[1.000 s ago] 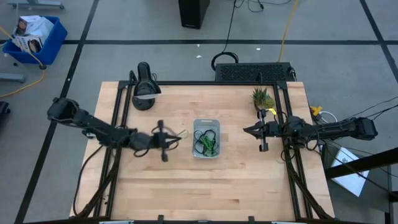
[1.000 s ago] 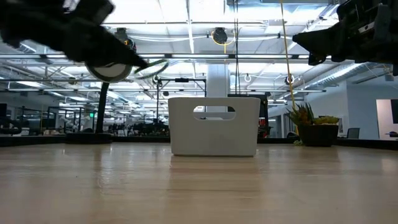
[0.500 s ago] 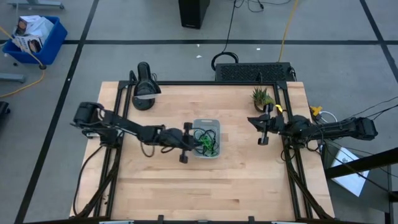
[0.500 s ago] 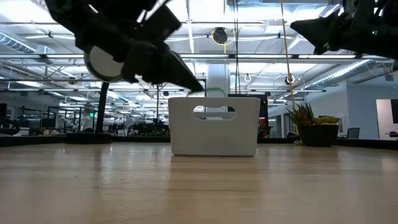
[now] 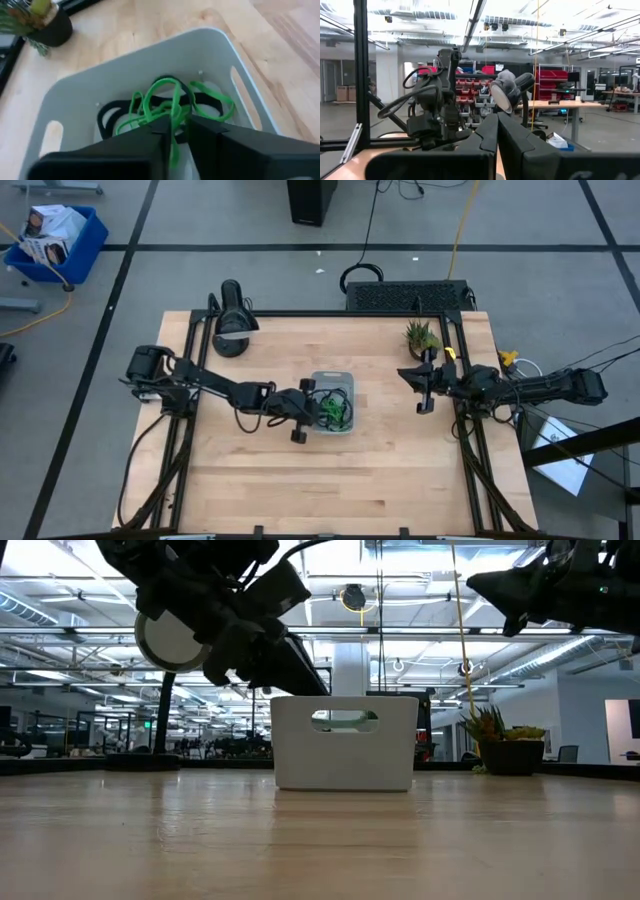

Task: Pick and place rubber bands into bin
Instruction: Put the green rubber band into the gray bin, then return to Home Position

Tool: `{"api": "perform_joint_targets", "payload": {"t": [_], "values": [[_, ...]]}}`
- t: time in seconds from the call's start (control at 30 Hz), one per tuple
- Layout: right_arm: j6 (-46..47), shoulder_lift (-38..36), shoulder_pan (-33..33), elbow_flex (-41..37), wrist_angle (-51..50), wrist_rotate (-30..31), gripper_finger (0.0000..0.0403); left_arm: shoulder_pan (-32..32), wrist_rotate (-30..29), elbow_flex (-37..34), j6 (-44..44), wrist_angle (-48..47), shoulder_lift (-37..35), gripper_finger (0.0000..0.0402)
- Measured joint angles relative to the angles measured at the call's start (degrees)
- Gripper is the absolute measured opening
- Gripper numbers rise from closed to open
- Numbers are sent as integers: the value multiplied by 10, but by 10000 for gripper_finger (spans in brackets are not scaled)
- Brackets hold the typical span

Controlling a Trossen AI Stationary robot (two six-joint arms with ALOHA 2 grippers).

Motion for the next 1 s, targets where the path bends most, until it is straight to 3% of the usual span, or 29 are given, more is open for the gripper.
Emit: {"api": "perform_joint_targets", "payload": {"t": [0.2, 0.33, 0.53, 0.67, 0.9, 1.0], "values": [[-2, 0, 0, 0, -2, 0, 4, -3, -3, 0, -38, -3, 0, 150], [-8, 0, 0, 0, -2, 0, 4, -3, -46, 0, -35, 1, 1, 204], [-30, 0, 0, 0, -6, -1, 4, -11, -65, 4, -4, 3, -29, 235], [-47, 0, 0, 0, -12, -1, 4, -28, -75, 4, 28, -12, -85, 195], [-57, -2, 0, 0, -12, -1, 4, -43, -107, 4, 56, -129, -230, 20], [-57, -2, 0, 0, -13, -1, 4, -44, -119, 3, 56, -180, -294, 15]]}}
